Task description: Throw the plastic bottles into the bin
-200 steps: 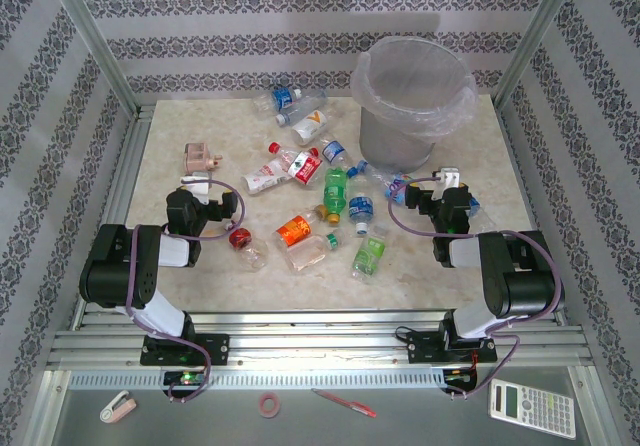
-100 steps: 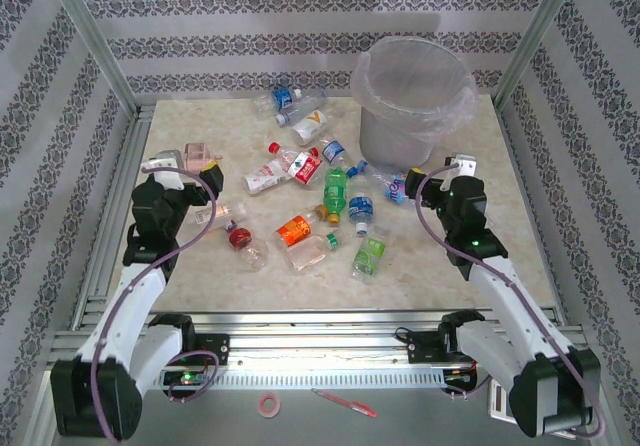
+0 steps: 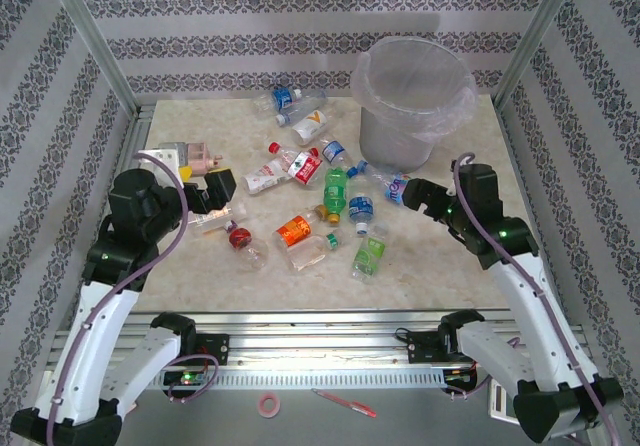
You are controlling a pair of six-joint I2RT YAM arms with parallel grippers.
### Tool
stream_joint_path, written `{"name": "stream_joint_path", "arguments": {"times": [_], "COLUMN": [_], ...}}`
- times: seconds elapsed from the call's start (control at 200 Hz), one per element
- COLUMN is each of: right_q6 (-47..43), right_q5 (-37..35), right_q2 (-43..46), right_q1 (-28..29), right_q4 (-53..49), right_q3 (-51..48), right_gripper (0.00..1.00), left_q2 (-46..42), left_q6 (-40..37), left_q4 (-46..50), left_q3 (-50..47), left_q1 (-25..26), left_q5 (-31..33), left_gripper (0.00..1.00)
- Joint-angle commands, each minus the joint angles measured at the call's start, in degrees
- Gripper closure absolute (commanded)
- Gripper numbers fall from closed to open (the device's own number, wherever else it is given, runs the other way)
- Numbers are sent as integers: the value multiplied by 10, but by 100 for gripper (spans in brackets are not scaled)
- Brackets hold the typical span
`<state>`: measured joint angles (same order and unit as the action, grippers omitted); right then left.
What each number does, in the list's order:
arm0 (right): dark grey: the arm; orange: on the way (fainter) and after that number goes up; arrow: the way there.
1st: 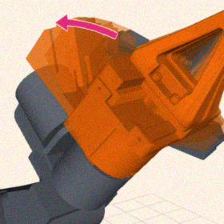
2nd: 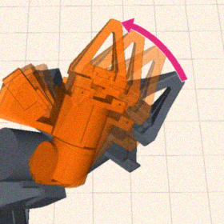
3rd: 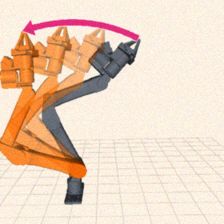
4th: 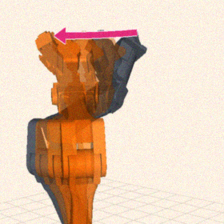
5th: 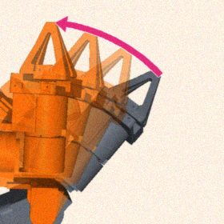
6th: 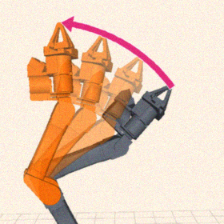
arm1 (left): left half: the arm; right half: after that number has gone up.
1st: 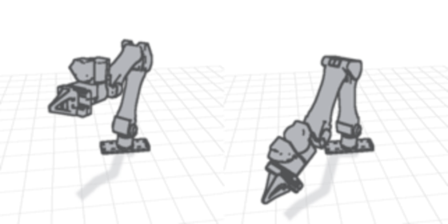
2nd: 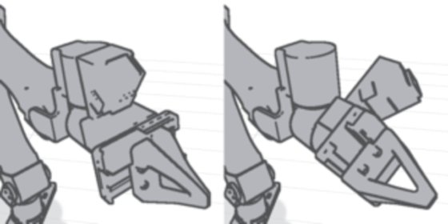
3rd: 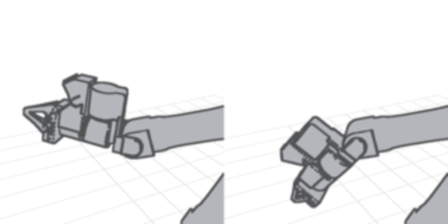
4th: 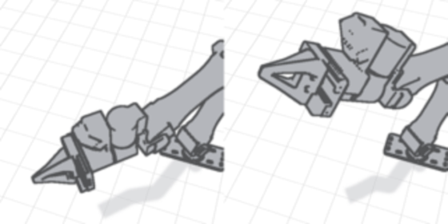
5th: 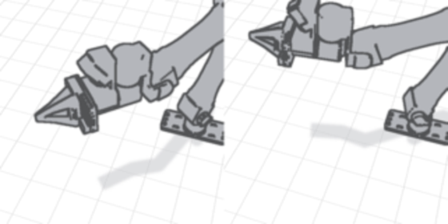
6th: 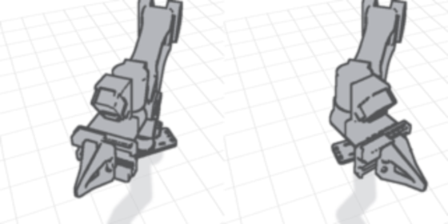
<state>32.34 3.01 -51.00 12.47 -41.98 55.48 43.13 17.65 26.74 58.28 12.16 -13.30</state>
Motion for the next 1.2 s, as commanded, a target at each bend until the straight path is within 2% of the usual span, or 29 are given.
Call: {"name": "stream_joint_path", "arguments": {"times": [0.0,0.22,0.38,0.629,0.969,1.194], "right_q6": [46,75,98,121,135,139], "right_q5": [69,65,48,24,-5,-2], "right_q2": [-26,-97,-157,-245,-324,-357], "right_q1": [22,109,165,199,213,215], "right_q4": [-87,-117,-109,-84,-48,-22], "right_q3": [27,29,14,9,3,-5], "right_gripper": [2,2,2,2,2,7], "left_q2": [2,19,33,46,39,27], "left_q6": [-4,-25,-56,-88,-100,-98], "left_q4": [49,34,39,41,36,45], "left_q3": [52,96,95,93,89,84], "left_q1": [36,102,146,181,185,185], "left_q5": [-34,-86,-77,-69,-75,-69], "left_gripper": [0,0,0,0,0,0]}}
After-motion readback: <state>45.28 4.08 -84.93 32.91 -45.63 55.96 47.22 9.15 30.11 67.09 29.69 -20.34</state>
